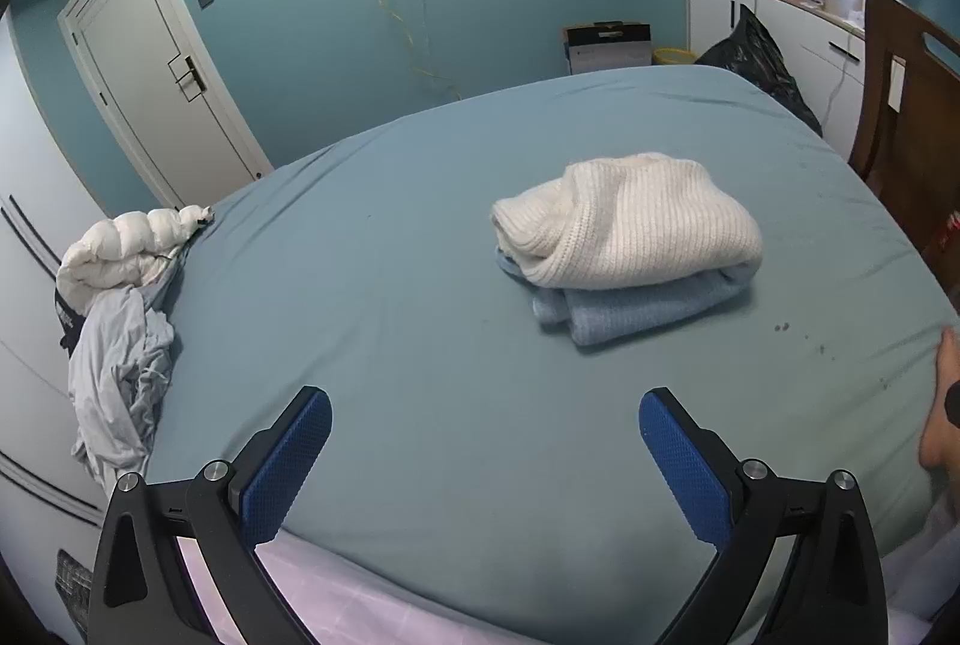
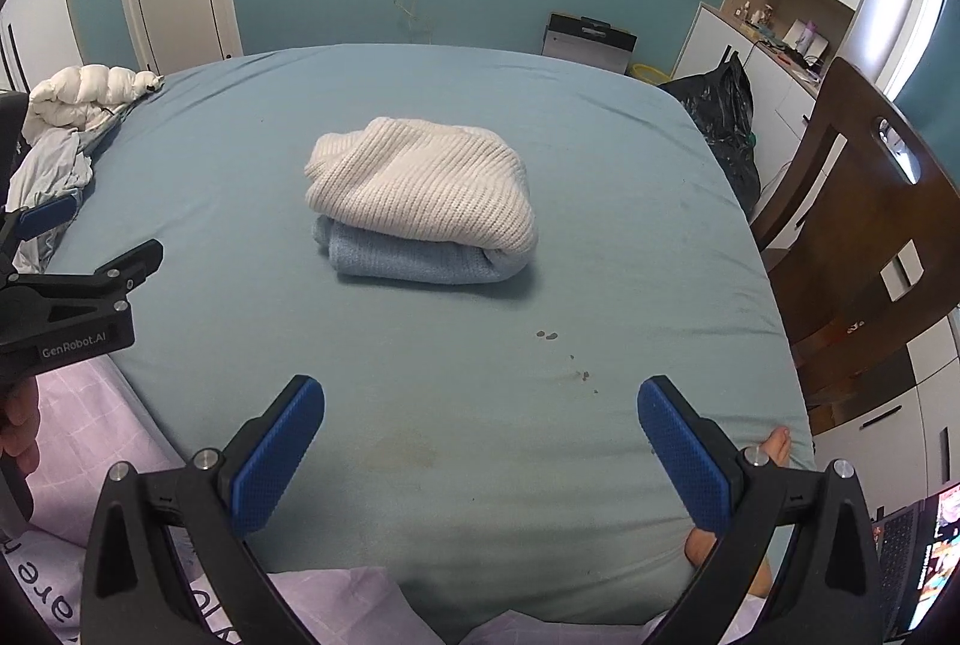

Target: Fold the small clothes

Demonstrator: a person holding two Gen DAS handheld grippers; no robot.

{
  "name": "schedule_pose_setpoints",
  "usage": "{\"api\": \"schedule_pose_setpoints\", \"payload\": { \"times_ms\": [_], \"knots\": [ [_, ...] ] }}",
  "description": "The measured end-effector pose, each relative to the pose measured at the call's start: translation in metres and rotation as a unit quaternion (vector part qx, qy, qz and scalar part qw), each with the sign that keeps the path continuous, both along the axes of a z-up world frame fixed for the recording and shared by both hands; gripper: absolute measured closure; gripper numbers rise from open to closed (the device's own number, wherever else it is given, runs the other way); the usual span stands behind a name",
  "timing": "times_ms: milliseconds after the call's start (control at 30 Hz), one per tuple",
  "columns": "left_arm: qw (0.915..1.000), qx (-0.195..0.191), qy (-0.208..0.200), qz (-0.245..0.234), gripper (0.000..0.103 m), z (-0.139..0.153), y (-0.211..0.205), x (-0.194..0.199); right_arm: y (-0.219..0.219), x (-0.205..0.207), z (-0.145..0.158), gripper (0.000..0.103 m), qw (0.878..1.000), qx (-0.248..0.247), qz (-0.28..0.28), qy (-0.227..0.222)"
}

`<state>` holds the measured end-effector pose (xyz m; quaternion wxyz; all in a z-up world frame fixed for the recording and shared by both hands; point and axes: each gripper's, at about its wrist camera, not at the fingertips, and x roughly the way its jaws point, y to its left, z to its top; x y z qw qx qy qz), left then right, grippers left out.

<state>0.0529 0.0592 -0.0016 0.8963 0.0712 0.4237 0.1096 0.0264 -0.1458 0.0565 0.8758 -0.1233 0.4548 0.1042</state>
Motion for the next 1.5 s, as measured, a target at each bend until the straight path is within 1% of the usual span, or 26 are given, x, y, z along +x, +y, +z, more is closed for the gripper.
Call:
{"api": "schedule_pose_setpoints", "payload": {
  "times_ms": [167,467,667,967,1167,1500],
  "knots": [
    [0.9998,-0.019,0.005,-0.010,0.000,0.002,-0.003,-0.001,-0.001,-0.003,0.000,0.001,1.000,0.001,0.004,0.005],
    [0.9997,-0.020,0.003,-0.016,0.000,0.004,-0.006,-0.003,-0.002,0.000,-0.001,0.001,1.000,0.001,-0.001,0.012],
    [0.9989,-0.041,0.002,-0.023,0.000,0.005,-0.005,-0.001,-0.002,0.001,-0.001,0.001,1.000,0.003,-0.001,0.014],
    [0.9992,-0.027,0.017,-0.024,0.000,-0.002,-0.010,0.001,-0.003,0.002,-0.002,0.001,1.000,0.007,-0.004,0.024],
    [0.9993,-0.010,0.013,-0.033,0.000,-0.002,-0.018,-0.002,-0.006,0.002,-0.002,0.001,1.000,0.011,-0.005,0.027],
    [0.9991,-0.016,0.016,-0.036,0.000,-0.002,-0.019,-0.001,-0.001,0.002,-0.005,0.001,0.999,0.006,0.002,0.037]
  ]
}}
